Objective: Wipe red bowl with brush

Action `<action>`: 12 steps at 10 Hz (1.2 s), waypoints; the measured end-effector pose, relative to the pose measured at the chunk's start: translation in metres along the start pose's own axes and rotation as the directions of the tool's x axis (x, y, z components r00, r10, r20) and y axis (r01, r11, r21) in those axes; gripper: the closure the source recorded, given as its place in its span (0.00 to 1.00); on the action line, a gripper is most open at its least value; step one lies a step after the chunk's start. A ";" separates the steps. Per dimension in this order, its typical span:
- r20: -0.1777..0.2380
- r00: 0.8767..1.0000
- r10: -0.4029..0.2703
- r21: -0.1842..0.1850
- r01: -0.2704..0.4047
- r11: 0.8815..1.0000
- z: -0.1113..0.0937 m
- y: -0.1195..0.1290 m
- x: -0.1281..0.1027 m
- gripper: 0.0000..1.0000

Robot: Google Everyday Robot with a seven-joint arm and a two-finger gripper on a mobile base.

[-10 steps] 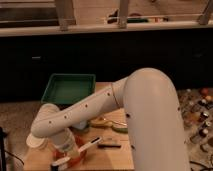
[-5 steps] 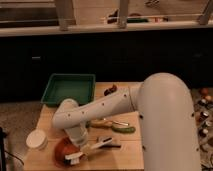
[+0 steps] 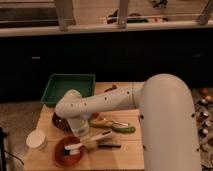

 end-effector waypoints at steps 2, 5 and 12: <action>-0.007 1.000 -0.030 0.022 0.030 0.999 -0.013 -0.006 -0.014 1.00; -0.035 0.995 -0.093 0.055 0.095 0.994 -0.028 -0.006 -0.045 1.00; -0.072 0.987 -0.142 0.008 0.143 0.990 -0.001 0.047 -0.052 1.00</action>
